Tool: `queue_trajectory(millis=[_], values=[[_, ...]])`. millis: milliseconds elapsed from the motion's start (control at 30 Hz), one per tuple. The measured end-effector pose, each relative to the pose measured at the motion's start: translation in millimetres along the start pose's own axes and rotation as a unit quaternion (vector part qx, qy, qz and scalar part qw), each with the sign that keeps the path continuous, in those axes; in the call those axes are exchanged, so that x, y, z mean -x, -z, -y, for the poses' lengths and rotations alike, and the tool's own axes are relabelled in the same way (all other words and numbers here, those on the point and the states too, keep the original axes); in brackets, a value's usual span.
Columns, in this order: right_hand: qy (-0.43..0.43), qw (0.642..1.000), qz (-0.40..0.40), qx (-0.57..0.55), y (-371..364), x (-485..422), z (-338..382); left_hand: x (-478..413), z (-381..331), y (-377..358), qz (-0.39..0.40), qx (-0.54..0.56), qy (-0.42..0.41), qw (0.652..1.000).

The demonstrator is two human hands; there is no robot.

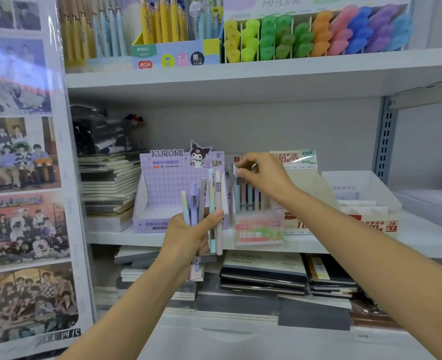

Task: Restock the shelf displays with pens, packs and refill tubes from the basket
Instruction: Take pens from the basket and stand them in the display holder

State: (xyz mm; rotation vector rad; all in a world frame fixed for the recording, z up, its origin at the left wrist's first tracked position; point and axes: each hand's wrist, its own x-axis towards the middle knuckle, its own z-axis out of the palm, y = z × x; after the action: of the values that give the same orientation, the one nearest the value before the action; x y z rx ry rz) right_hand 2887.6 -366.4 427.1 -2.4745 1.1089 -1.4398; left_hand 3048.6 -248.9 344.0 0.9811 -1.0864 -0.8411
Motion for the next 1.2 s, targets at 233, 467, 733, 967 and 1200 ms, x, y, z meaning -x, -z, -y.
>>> queue_trajectory(millis=[233, 467, 733, 967, 1200], values=[[-0.072, 0.942, 0.106, -0.312, 22.1, 32.4, 28.4, 8.7, -7.7, -8.9, 0.017, -0.015, -0.003, 1.0], [-0.089, 0.912, 0.107, -0.386, 42.0, 44.3, 38.2, 18.7, -16.5, -21.8, 0.022, -0.01, -0.002, 1.0], [-0.092, 0.943, -0.113, -0.299, 75.5, 17.6, 16.2, 17.3, -24.2, -16.8, 0.016, -0.002, -0.024, 1.0], [-0.057, 0.978, -0.053, -0.195, 33.7, 20.2, 5.8, 14.5, -21.2, -14.2, 0.028, -0.001, -0.014, 1.0], [-0.043, 0.988, -0.028, -0.143, 30.2, 12.9, -0.1, 11.3, -11.8, -9.9, 0.035, -0.003, -0.009, 0.999]])
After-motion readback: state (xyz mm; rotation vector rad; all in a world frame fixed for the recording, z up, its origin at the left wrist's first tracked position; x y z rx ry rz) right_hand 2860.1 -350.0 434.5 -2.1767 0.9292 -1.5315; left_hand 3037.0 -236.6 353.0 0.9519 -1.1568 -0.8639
